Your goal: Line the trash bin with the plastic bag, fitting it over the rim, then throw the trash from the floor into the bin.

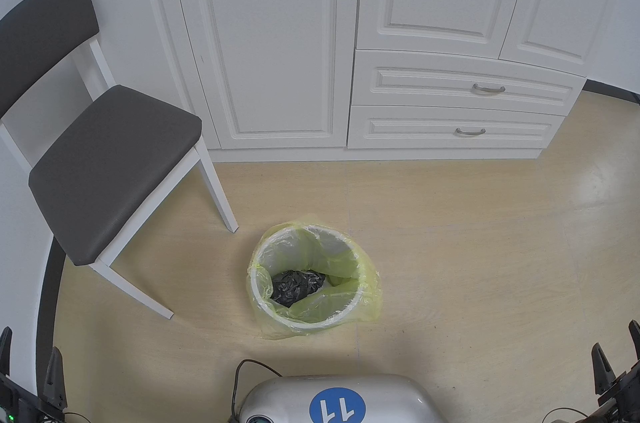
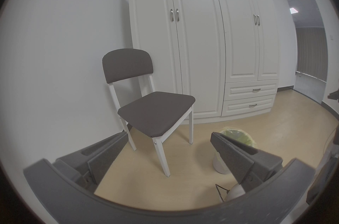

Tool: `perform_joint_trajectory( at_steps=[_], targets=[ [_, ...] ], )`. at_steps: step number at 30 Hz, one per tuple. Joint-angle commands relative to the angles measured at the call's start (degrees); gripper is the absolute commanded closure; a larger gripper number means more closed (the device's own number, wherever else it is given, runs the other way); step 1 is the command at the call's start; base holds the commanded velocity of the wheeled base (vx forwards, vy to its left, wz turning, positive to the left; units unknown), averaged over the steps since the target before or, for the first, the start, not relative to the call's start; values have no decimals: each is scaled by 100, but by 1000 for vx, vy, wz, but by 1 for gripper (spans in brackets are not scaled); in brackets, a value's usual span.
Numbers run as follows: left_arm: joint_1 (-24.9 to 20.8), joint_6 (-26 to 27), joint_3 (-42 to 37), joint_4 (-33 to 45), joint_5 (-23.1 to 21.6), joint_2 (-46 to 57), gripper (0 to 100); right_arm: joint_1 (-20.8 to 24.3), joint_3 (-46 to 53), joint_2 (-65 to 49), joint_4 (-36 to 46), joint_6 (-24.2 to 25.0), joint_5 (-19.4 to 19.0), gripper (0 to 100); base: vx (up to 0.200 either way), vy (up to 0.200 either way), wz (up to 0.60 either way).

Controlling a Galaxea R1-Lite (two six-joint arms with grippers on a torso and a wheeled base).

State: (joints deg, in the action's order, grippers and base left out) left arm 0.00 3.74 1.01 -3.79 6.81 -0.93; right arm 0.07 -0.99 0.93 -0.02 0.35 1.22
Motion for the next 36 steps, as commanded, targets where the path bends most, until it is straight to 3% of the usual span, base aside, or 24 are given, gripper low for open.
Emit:
perform_joint_trajectory(
  at_steps=[1,10,18,24,28,36],
  targets=[
    [0,-31,-92,1,-5,93,0,1,99,-93,2,0,1,0,0,0,0],
    [0,-40,-101,80,-137,93,0,1,99,-93,2,0,1,0,0,0,0],
    [0,-111,-101,89,-532,93,0,1,99,-93,2,0,1,0,0,0,0],
    [9,-172,-101,89,-514,93,0,1,99,-93,-6,0,1,0,0,0,0],
    [9,-84,-101,89,-260,93,0,1,99,-93,-6,9,10,0,0,0,0],
    [0,-93,-101,72,-409,93,0,1,99,-93,-6,9,10,0,0,0,0]
  ],
)
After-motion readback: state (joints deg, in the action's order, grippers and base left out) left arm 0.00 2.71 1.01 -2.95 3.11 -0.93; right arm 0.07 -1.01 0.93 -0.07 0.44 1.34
